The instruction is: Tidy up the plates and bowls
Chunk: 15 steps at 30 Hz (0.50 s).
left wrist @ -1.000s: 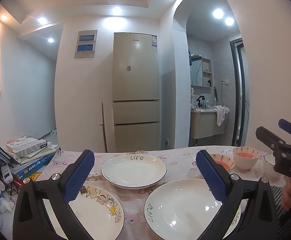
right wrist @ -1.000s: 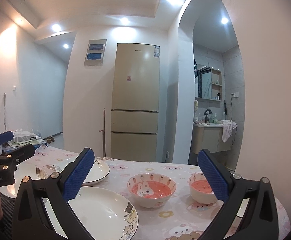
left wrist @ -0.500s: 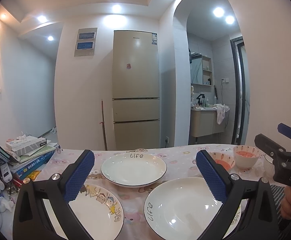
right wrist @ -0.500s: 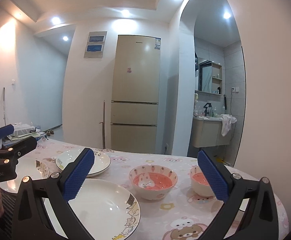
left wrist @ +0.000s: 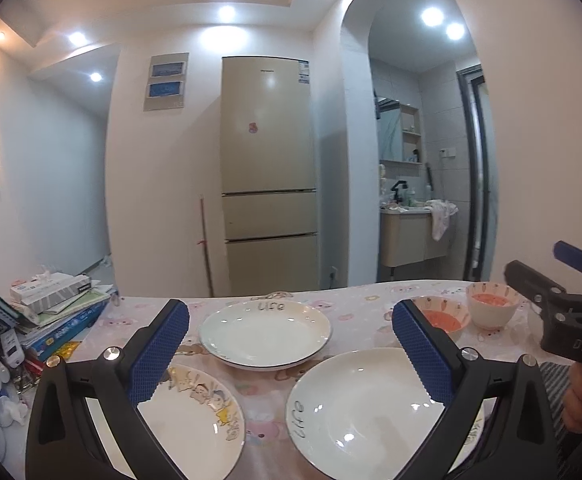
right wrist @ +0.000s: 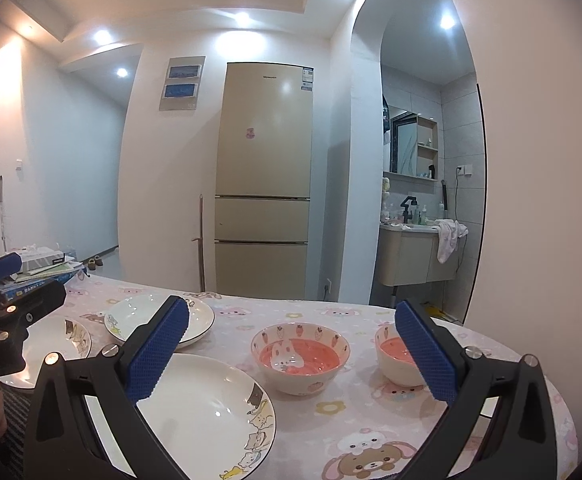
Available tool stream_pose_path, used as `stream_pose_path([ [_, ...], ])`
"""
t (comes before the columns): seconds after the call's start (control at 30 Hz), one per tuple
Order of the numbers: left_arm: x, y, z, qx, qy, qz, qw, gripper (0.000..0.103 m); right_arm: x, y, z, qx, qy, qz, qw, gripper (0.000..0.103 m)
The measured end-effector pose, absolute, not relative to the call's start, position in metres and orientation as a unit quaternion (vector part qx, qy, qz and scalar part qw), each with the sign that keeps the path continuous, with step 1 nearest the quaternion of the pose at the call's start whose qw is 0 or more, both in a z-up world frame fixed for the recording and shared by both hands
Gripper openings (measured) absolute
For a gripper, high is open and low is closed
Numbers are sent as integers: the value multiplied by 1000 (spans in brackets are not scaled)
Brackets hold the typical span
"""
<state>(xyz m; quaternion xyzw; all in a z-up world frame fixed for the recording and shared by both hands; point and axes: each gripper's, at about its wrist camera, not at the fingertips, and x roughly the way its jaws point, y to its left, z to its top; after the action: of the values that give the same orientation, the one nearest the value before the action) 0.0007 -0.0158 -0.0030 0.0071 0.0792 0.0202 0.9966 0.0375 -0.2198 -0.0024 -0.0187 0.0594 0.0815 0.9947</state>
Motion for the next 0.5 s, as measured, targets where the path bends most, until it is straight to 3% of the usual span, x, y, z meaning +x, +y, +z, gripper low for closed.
stream_pose_path([
  [0.5,-5,-20,-6,12,65,-1,998,103,36,-220,-4,-17,52,88,995,103],
])
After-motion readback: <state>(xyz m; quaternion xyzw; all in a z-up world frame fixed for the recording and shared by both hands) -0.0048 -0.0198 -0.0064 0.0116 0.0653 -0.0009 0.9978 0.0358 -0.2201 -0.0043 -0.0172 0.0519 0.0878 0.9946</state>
